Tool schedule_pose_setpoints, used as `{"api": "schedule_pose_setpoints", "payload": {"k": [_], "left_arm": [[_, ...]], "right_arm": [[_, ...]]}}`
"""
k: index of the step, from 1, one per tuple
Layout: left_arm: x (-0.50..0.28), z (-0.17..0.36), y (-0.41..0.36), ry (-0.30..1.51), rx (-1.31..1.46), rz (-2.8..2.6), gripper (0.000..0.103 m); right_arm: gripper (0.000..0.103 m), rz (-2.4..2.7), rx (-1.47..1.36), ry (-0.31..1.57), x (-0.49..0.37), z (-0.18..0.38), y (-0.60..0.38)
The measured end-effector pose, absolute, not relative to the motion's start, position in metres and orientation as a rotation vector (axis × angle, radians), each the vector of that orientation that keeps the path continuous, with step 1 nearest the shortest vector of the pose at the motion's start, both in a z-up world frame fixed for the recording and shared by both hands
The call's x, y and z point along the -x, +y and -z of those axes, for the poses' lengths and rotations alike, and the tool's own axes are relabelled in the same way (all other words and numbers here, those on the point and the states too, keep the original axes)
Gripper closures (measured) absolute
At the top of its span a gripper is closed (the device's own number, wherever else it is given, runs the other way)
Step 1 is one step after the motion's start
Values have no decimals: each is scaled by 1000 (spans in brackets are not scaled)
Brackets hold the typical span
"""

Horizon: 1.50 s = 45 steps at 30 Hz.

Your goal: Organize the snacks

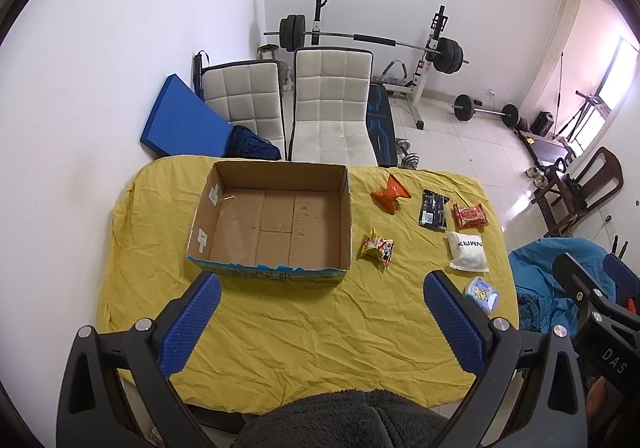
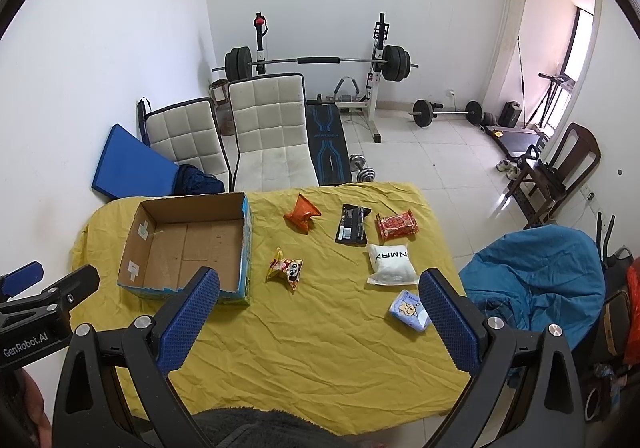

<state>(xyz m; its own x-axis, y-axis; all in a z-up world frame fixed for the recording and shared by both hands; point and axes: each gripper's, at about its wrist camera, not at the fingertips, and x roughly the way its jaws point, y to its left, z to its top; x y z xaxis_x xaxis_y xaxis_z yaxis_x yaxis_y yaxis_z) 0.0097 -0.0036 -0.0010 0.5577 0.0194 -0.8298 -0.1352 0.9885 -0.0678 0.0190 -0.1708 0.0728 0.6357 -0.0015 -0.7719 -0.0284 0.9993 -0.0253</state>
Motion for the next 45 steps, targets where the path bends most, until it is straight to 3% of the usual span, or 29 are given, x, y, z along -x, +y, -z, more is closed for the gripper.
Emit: {"api": "schedule_pose_setpoints", "payload": {"k": [31, 45], "left_arm": [[-7, 5, 1, 990, 128, -92, 0], [-76, 77, -62, 1166, 97, 43, 0]], "right_arm": [[1, -38, 40, 899, -27, -69, -162], [1, 130, -57, 1096, -74, 23, -245]]}}
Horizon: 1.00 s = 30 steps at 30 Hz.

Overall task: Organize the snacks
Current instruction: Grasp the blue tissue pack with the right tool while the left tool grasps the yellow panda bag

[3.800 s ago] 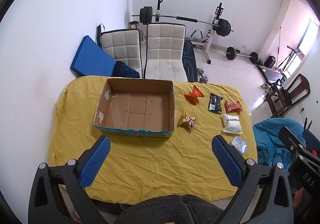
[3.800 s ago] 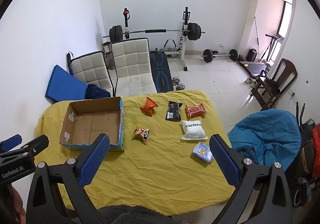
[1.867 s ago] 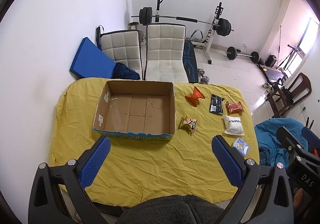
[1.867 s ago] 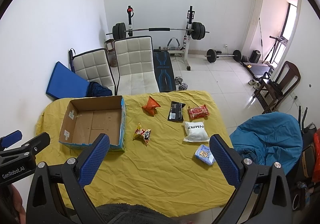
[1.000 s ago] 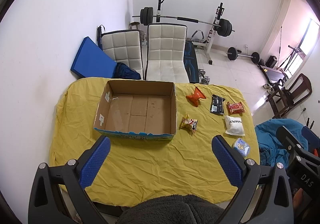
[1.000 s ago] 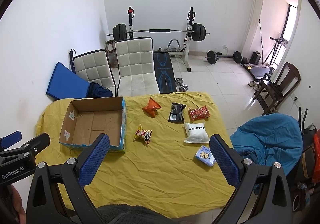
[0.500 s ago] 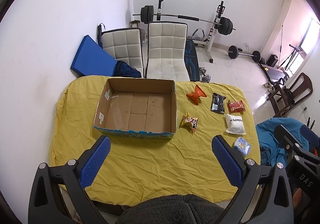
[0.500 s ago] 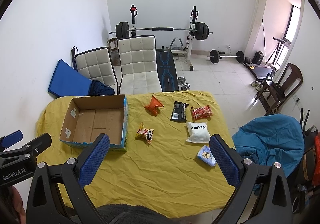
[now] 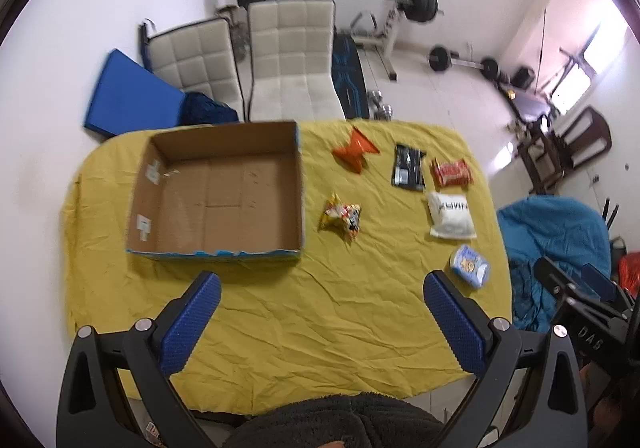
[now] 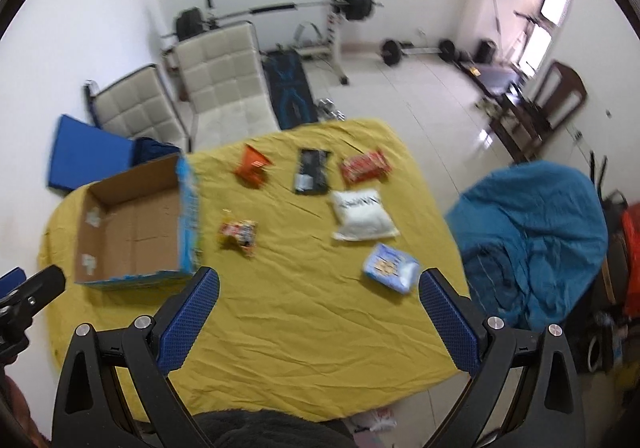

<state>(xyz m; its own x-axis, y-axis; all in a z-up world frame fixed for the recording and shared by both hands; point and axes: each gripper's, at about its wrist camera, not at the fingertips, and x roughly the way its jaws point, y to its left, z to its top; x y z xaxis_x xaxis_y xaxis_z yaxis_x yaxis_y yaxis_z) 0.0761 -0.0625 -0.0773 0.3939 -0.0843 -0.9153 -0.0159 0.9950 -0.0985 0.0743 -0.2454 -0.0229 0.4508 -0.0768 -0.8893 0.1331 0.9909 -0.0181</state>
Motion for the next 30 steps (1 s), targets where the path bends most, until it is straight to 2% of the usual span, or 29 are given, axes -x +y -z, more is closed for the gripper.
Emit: {"api": "schedule_pose_setpoints", "payload": {"k": [9, 15, 21, 26, 30], "left_arm": [[-141, 158, -111, 1327, -10, 102, 0], [-182, 221, -142, 1408, -147, 134, 0], [-227, 301, -145, 1548, -112, 108, 0], [-259, 347, -140, 1630, -73, 69, 1], [-282, 366, -136, 1646, -111, 43, 1]], "right_arm": [[1, 207, -114, 1254, -119, 115, -337], [1, 201, -176, 1395, -160, 200, -388], [1, 230, -109, 1554, -185, 285, -415], [1, 200, -144, 1615, -195, 326, -426], [1, 18, 18, 1670, -206, 345, -413]]}}
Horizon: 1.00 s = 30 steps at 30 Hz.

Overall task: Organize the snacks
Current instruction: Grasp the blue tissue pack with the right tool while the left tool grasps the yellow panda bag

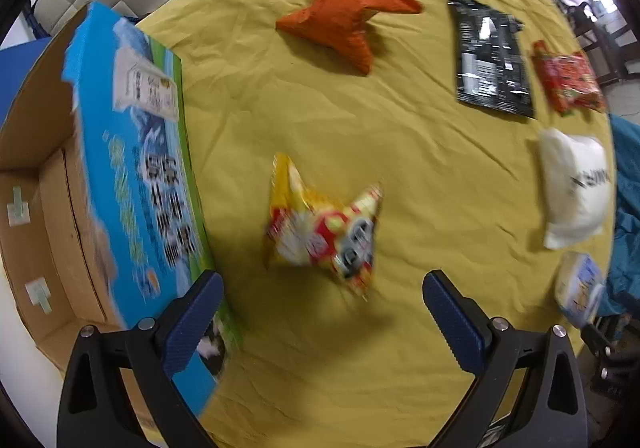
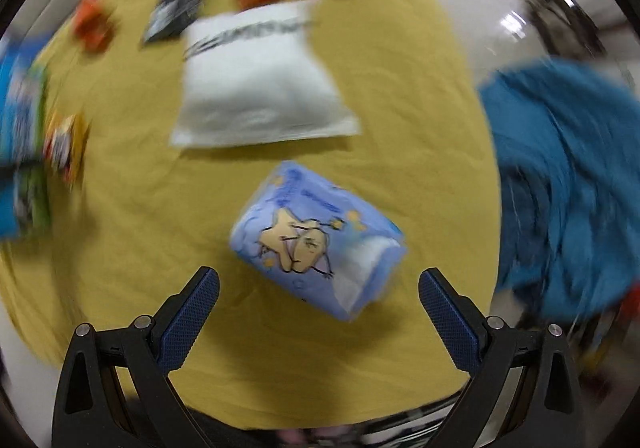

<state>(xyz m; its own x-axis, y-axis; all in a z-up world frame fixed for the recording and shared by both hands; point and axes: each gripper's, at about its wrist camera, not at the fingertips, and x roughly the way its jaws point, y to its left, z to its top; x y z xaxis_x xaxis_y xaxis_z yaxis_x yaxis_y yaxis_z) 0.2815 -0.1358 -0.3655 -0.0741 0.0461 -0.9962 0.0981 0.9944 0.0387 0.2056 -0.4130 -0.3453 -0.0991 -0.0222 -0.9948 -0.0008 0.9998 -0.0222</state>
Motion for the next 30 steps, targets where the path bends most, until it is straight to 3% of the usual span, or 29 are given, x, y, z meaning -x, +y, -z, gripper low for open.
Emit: {"api": "schedule_pose_setpoints", "payload": {"k": [6, 10, 14, 16, 18, 21, 30], "left_arm": [[-297, 377, -143, 1677, -177, 72, 1], [-303, 382, -145, 1689, -186, 61, 1], [-307, 380, -146, 1691, -188, 70, 1], [-307, 380, -146, 1696, -188, 86, 1], [-305, 382, -148, 1702, -179, 87, 1], [-305, 387, -153, 1713, -169, 81, 1], [-333, 432, -154, 1796, -186, 41, 1]], "right_arm": [[1, -196, 503, 1691, -215, 375, -385], [1, -273, 613, 1752, -218, 406, -382], [2, -329, 548, 1814, -222, 437, -383], [10, -329, 527, 1821, -222, 446, -384], [30, -321, 458, 1838, -218, 454, -387], [42, -242, 362, 1829, -219, 458, -397], [45, 20, -127, 1853, -211, 466, -454]]}}
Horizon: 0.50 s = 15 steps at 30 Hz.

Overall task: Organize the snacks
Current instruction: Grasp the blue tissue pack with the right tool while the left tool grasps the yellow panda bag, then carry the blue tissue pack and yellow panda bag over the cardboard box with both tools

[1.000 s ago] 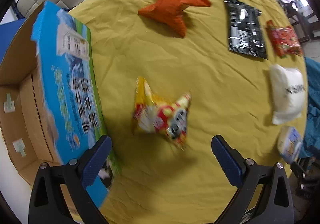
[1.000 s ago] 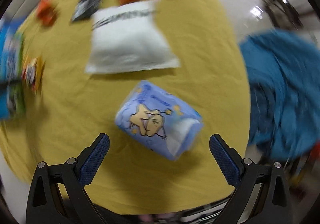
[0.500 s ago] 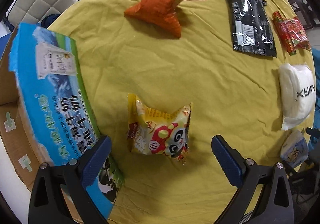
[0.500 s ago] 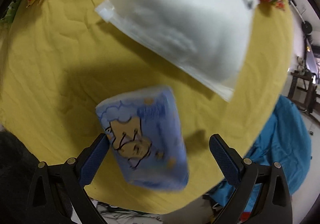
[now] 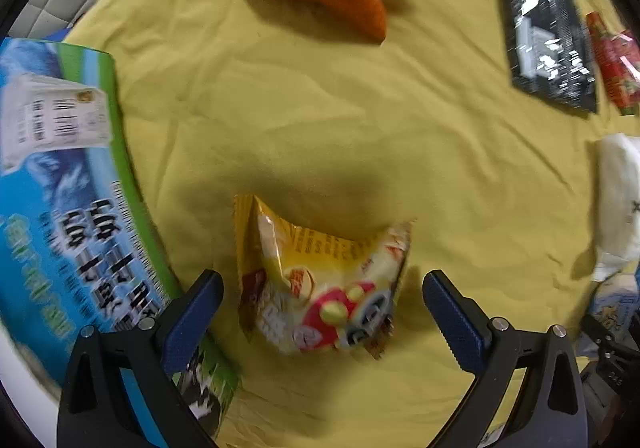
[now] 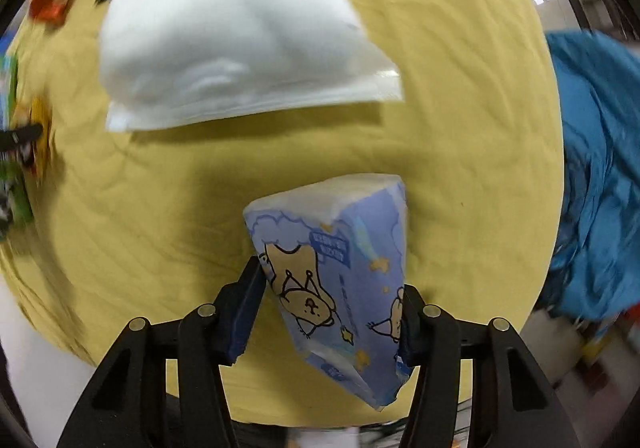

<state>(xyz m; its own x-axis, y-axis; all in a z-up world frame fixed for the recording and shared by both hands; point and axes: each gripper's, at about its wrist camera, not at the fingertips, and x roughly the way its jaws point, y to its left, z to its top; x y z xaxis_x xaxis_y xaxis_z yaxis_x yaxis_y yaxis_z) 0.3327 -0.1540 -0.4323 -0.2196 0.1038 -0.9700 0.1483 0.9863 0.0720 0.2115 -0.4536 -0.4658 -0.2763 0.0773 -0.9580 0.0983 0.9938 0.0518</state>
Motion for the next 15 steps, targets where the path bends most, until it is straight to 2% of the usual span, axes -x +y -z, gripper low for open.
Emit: {"api": "schedule_pose_setpoints", "payload": {"k": [1, 4, 6, 8, 15], "left_arm": [[-335, 437, -155, 1806, -184, 44, 1], [-339, 446, -155, 1840, -158, 54, 18], [-340, 447, -159, 1830, -168, 57, 22], [-335, 445, -162, 1823, -155, 64, 33], [-324, 439, -181, 1800, -82, 83, 38]], "right_arm": [[45, 31, -159, 1846, -209, 469, -458], [43, 54, -210, 1843, -201, 475, -472], [35, 48, -256, 1833, -198, 477, -480], [33, 45, -291, 1823, -206, 472, -491], [32, 38, -260, 1805, -202, 433, -505]]}}
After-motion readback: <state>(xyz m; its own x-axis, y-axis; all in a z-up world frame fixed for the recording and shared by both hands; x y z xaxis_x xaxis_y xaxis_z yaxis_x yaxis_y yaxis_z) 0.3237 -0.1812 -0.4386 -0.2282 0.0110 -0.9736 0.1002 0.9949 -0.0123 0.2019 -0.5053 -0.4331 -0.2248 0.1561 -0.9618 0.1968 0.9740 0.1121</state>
